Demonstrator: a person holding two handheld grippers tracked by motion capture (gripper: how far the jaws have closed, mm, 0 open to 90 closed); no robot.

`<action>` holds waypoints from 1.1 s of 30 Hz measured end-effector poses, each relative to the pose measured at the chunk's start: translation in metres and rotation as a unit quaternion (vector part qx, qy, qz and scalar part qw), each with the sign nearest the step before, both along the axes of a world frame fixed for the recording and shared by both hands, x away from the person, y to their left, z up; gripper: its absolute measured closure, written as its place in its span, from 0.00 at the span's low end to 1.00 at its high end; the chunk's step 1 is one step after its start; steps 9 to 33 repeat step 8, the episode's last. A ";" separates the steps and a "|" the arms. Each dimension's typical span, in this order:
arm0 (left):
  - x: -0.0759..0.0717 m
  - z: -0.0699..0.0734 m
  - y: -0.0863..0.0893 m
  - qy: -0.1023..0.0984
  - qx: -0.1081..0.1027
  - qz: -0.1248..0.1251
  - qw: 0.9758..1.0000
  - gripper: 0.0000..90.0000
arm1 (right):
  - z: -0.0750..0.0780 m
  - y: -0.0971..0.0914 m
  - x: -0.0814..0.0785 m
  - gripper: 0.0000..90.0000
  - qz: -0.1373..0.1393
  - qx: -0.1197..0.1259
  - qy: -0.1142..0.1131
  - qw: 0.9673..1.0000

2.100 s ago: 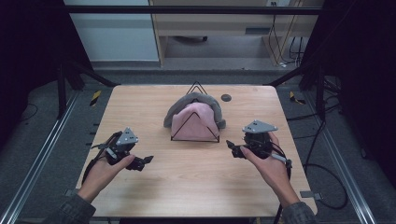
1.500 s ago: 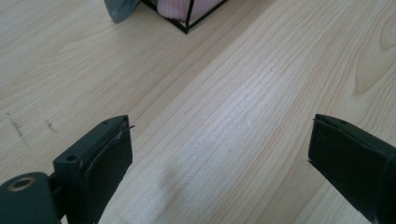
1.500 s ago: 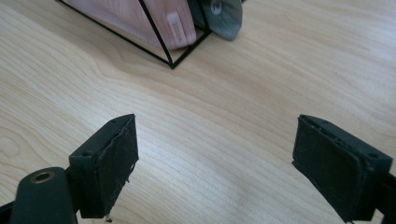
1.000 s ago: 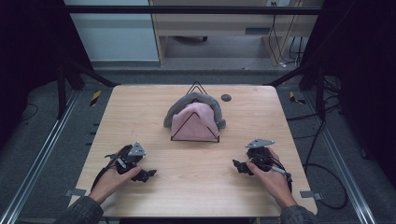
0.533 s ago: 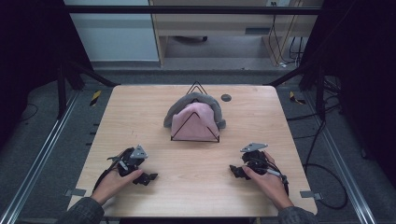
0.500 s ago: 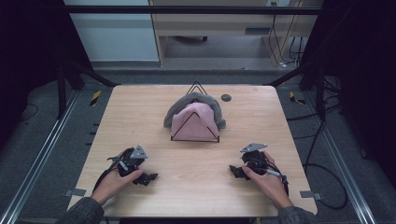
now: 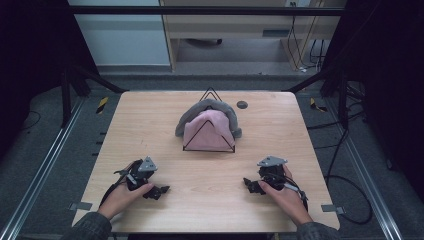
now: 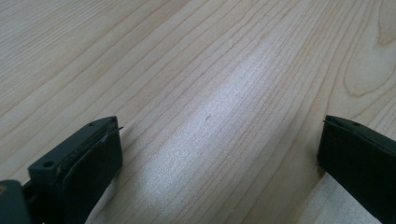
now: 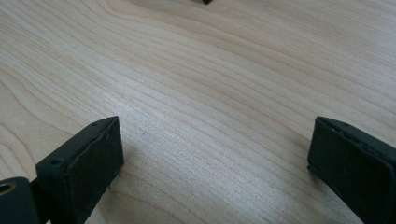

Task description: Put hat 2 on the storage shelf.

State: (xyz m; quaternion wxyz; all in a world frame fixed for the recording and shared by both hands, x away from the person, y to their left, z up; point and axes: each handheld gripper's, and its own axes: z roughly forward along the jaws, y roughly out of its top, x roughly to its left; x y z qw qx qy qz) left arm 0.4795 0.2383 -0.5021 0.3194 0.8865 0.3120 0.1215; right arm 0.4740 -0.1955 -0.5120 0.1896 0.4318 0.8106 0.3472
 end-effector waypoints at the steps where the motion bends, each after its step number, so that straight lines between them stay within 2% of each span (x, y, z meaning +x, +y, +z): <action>1: 0.000 0.000 0.000 0.000 0.001 -0.001 1.000 0.00 | 0.000 0.000 0.000 0.04 0.002 0.001 0.000 1.000; 8: 0.001 0.001 0.001 0.006 0.007 -0.008 1.000 0.00 | 0.000 0.000 0.000 0.04 0.002 0.001 0.000 1.000; 33: 0.001 0.001 0.001 0.006 0.007 -0.008 1.000 0.00 | 0.000 0.000 0.000 0.04 0.002 0.001 0.000 1.000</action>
